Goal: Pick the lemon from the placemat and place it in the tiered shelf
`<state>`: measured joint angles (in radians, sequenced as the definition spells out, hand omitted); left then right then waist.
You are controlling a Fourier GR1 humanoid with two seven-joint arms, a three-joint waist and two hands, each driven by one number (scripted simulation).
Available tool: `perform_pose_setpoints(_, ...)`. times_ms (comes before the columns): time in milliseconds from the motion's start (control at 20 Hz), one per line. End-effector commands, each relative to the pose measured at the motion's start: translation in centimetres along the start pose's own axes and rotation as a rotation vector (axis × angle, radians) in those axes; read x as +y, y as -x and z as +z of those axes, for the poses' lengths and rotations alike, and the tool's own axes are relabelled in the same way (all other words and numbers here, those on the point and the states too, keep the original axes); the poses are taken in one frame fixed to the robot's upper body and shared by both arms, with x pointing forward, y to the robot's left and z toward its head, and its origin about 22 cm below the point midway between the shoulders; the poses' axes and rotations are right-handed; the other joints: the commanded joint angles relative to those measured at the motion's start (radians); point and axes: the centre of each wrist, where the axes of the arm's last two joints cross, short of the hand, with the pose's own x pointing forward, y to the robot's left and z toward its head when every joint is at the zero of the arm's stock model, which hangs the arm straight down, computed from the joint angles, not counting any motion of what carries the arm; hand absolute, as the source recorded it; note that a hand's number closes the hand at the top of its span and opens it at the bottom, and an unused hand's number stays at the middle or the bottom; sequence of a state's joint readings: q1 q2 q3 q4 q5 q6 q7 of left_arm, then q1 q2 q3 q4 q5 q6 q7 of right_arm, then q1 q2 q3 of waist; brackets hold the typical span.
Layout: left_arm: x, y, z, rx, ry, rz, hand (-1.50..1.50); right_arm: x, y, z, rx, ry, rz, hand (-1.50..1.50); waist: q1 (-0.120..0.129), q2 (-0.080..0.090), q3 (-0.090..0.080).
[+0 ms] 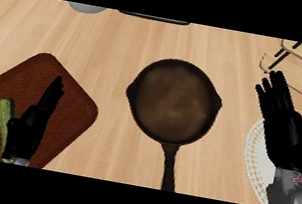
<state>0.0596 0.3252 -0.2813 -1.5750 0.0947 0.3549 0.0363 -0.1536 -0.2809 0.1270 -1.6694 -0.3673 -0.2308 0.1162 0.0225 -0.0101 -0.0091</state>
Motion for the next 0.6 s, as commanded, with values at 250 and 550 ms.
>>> perform_pose_setpoints(250,3.3,-5.7,-2.6,-0.177,0.025,-0.009,0.0,-12.4,-11.5,-2.2,-0.544,-0.046,0.032,1.5,-0.047,0.01,0.02)
perform_pose_setpoints(550,4.1,-5.7,-2.4,-0.147,0.106,0.043,0.0,-25.6,-4.6,3.5,0.036,0.162,0.271,-1.5,-0.014,0.02,0.014)
